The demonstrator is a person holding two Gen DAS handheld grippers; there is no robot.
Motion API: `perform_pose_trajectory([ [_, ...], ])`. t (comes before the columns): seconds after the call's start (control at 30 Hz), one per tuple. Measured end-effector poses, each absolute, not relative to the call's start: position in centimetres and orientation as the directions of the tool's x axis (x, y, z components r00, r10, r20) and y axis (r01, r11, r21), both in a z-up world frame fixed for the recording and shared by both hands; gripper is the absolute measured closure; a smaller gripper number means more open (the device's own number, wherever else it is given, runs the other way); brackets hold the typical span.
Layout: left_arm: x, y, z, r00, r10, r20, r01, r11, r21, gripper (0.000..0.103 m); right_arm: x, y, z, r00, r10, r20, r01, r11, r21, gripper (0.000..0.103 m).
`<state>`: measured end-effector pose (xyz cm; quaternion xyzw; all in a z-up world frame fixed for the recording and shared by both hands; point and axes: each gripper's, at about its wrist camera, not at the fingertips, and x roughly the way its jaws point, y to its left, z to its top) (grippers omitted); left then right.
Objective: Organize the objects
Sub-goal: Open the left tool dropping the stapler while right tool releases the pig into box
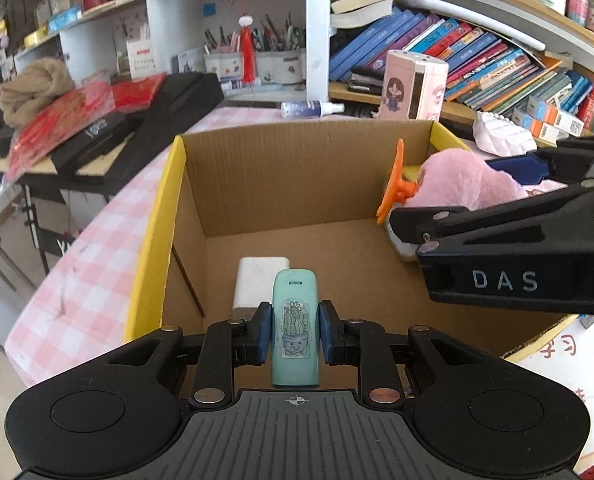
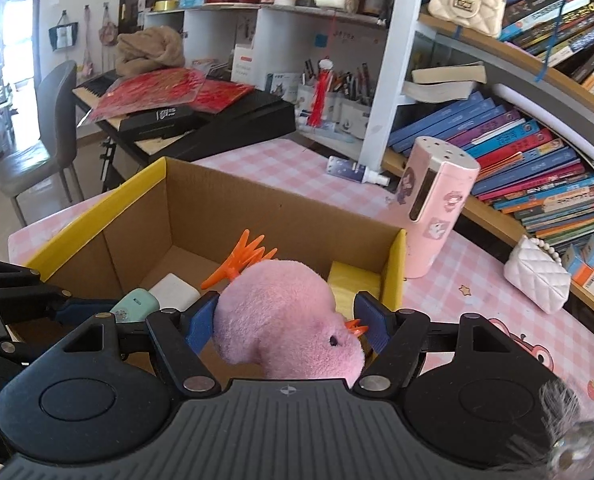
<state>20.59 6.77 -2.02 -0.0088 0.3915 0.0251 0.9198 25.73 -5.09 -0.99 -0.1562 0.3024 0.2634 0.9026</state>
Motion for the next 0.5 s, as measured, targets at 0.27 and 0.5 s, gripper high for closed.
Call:
perform_pose_trajectory([
  [0.27,21.1,6.8,-2.3,0.683,0.061,-0.728,-0.077,0.997,0.01,0.08,26.4,-4.5,-1.4,0.654,0.388,-0.649,-0.596,0.793,-0.126,0.032],
  [0.5,19.7,6.9,-0.6,0.747,0.097,-0.658,-0.105,0.994,0.027,0.067,26.9,-4.3,-1.6,0.642,0.394,-0.658,-0.607,0.786,-0.121,0.032],
])
